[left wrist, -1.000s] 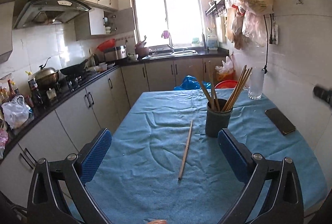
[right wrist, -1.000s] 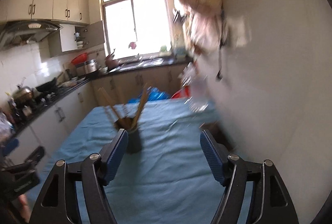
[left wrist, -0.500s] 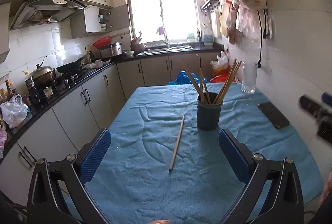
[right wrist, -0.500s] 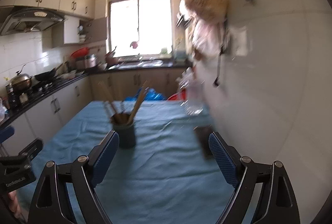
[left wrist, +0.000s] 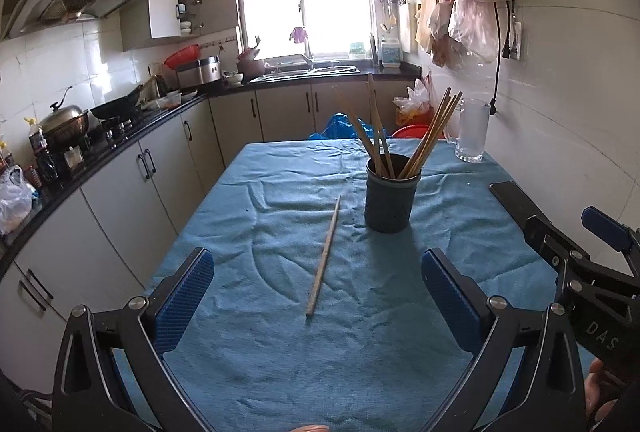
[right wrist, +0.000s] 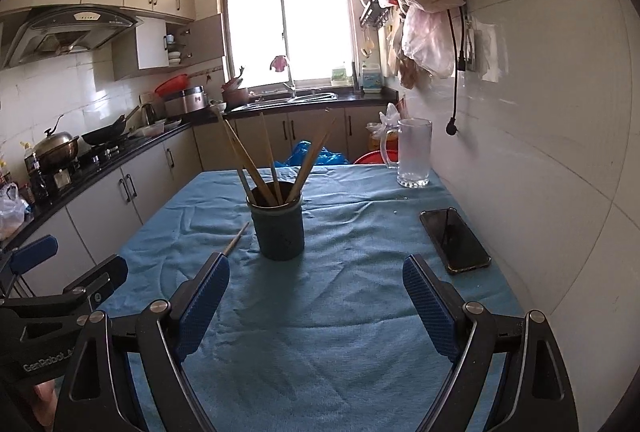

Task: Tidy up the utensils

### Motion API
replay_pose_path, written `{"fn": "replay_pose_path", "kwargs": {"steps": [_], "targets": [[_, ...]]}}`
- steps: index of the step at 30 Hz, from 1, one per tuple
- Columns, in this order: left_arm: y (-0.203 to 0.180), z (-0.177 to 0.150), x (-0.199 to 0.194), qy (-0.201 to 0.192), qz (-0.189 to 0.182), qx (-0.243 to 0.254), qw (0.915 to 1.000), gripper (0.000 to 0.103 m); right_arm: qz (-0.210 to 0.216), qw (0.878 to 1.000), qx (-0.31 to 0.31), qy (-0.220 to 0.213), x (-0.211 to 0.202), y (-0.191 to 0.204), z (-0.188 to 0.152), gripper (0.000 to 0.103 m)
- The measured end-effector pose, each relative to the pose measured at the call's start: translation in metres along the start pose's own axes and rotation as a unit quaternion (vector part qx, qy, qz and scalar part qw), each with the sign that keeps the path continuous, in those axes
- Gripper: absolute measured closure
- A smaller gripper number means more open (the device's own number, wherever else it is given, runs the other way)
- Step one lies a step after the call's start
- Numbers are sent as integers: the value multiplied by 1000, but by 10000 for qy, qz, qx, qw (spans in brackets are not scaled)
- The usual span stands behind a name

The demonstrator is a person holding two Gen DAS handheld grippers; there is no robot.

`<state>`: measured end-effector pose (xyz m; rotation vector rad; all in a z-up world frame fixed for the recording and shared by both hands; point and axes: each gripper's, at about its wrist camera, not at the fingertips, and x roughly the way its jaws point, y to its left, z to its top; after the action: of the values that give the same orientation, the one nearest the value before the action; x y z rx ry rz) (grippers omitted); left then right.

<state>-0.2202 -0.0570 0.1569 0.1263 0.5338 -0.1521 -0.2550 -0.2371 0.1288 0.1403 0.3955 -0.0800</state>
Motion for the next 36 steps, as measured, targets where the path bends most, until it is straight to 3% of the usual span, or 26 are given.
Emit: {"fn": "replay_pose_path", "kwargs": {"steps": [12,36], "targets": [[10,3,17,91,-27,-96,9999,0,-144,9997,203,81,14,-2,3,11],[36,0,41,381,-61,-428,9983,0,-195,9996,-28,182,30,18,11,11]]}}
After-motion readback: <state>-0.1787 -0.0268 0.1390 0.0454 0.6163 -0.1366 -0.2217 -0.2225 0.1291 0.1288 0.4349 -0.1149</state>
